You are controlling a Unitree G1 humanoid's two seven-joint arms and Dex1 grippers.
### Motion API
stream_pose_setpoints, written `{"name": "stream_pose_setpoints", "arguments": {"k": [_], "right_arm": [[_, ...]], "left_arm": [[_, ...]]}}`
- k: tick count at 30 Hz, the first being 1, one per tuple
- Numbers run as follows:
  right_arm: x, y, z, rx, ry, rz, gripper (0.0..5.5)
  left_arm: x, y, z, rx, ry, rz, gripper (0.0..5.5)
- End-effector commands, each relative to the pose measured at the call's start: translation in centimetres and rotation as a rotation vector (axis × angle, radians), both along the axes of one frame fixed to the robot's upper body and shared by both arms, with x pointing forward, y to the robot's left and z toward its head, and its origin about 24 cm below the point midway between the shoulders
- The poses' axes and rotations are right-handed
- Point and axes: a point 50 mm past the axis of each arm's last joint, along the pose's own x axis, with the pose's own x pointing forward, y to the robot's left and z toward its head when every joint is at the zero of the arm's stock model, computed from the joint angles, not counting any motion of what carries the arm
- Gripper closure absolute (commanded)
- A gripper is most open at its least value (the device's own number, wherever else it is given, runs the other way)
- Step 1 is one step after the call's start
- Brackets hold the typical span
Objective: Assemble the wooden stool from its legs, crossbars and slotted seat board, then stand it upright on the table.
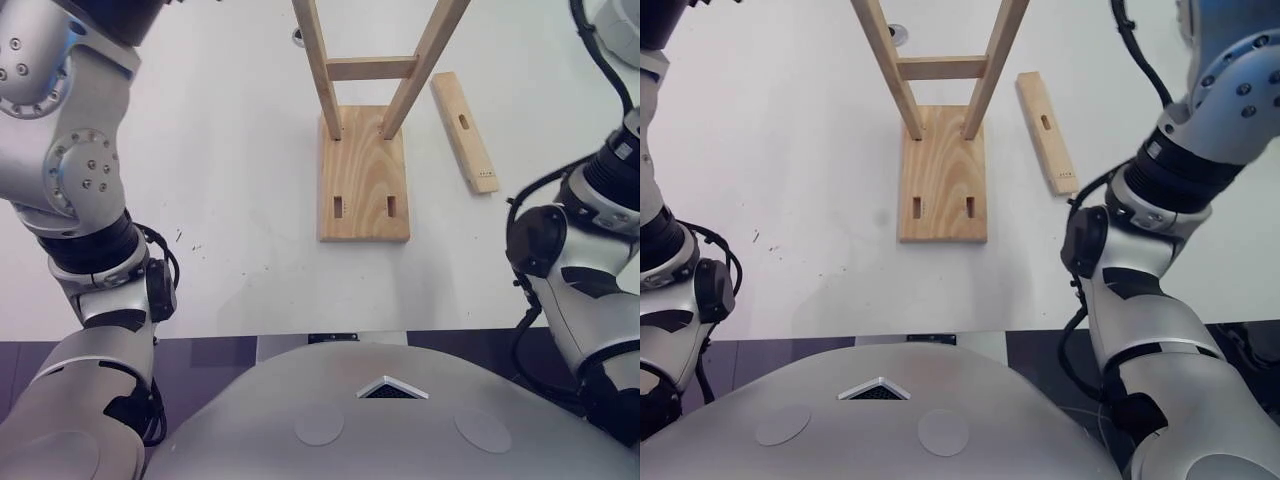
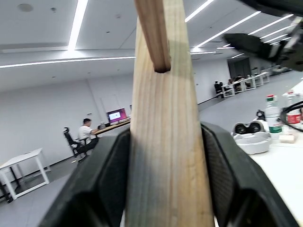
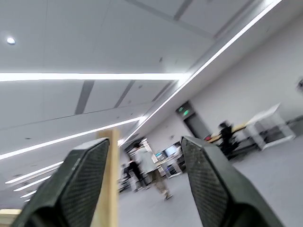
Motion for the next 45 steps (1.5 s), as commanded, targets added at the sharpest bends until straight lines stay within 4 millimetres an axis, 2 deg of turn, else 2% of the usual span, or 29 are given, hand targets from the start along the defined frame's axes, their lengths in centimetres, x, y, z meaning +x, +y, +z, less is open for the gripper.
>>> {"name": "stream_pose_setpoints", "arguments": {"k": [1, 7, 14, 22, 27, 31, 32, 33, 35, 37, 41, 44, 45], "right_arm": [[-0.7, 1.2, 0.9, 0.006, 0.032, 0.078, 2.66], [-1.3, 2.0, 0.7, 0.031, 0.084, 0.154, 2.66], [-0.8, 2.2, -0.2, 0.022, 0.142, 0.166, 2.66], [-1.1, 1.3, -0.4, 0.038, 0.157, 0.138, 4.20], [-1.5, 0.7, -0.4, 0.041, 0.133, 0.089, 4.38], [-1.5, -1.0, -0.6, 0.084, 0.131, -0.016, 4.44], [-1.5, -1.6, -0.8, 0.086, 0.136, -0.057, 4.45], [-1.7, -2.4, -1.2, 0.099, 0.152, -0.104, 4.45], [-2.2, -3.6, -2.1, 0.104, 0.171, -0.185, 4.45], [-3.4, -4.1, -3.7, 0.042, 0.194, -0.246, 4.45], [-6.1, -4.4, -6.1, 0.001, 0.220, -0.315, 4.45], [-7.4, -5.0, -8.8, -0.042, 0.283, -0.388, 4.45], [-7.7, -5.3, -10.2, -0.073, 0.316, -0.410, 4.45]], "left_arm": [[-0.4, -0.8, 0.2, 0.051, -0.029, -0.016, 3.44], [-0.7, -1.7, -0.3, 0.090, -0.026, -0.053, 3.44], [-1.3, -2.7, -0.7, 0.124, -0.023, -0.129, 3.44], [-1.2, -2.4, -0.7, 0.122, -0.038, -0.101, 3.44], [-1.3, -2.5, -1.1, 0.133, -0.039, -0.092, 3.45], [-1.0, -2.0, -1.6, 0.130, 0.003, -0.059, 3.45], [-1.0, -1.8, -2.0, 0.149, 0.020, -0.051, 3.45], [-1.0, -1.3, -2.5, 0.151, 0.047, -0.036, 3.09], [-1.4, -0.3, -3.3, 0.161, 0.090, -0.010, 2.73], [-2.6, 1.1, -4.7, 0.196, 0.166, 0.006, 2.41], [-6.9, 2.7, -8.7, 0.252, 0.427, -0.122, 1.66], [-7.5, 4.0, -11.7, 0.230, 0.572, -0.093, 1.06], [-7.5, 4.8, -13.2, 0.213, 0.632, -0.056, 1.04]]}}
